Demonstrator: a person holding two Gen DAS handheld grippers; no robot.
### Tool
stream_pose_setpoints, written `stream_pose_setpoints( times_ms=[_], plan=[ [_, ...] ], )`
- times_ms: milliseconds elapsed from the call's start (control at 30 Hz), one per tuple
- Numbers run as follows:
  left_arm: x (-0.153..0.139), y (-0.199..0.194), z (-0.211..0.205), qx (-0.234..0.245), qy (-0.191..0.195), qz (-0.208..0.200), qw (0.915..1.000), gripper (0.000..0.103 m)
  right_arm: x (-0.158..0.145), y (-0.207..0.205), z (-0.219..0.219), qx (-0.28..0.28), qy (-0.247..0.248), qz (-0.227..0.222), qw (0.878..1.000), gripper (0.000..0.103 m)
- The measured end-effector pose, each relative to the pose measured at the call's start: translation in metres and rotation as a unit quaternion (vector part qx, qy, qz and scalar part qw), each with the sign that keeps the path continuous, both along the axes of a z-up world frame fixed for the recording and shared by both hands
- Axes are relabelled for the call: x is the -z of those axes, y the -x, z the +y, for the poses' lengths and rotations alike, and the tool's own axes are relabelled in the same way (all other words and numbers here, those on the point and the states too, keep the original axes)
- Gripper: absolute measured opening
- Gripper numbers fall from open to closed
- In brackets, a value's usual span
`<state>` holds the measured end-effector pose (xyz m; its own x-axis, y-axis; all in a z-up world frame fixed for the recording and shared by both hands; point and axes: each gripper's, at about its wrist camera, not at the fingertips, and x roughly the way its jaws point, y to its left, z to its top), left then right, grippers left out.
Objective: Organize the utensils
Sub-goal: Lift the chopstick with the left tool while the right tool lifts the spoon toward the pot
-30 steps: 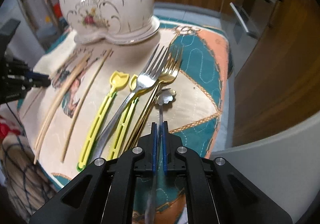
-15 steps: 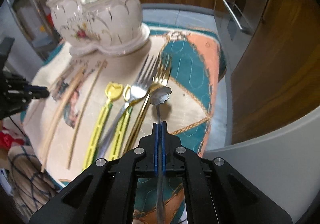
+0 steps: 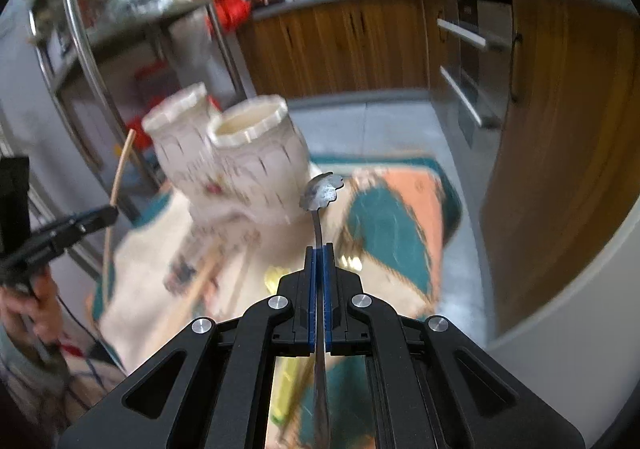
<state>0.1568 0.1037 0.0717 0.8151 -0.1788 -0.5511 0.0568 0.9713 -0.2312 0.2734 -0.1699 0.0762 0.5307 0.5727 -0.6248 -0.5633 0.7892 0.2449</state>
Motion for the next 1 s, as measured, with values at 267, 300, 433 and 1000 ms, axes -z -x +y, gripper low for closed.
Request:
stream_pose_setpoints(
  times_ms=[267, 300, 433, 1000],
  plan=[
    [-0.033, -0.006, 0.017, -0.041, 0.038, -0.114, 0.9919, 0.006, -0.031, -0.005, 0.017, 0.003, -0.123, -0.081, 0.989, 0.004],
    [-0.037, -0.011, 0.019, -0.044, 0.041, -0.121, 0.9908, 0.006, -0.034, -0.008, 0.02, 0.003, -0.134, -0.09, 0.987, 0.004],
    [-0.055, -0.026, 0.027, -0.063, 0.051, -0.169, 0.9822, 0.006, -0.044, -0.023, 0.03, -0.002, -0.174, -0.111, 0.978, 0.004],
    [-0.09, -0.095, 0.03, -0.098, 0.026, -0.273, 0.9568, 0.006, -0.068, -0.075, 0.087, 0.024, -0.2, -0.205, 0.958, 0.004]
  ],
)
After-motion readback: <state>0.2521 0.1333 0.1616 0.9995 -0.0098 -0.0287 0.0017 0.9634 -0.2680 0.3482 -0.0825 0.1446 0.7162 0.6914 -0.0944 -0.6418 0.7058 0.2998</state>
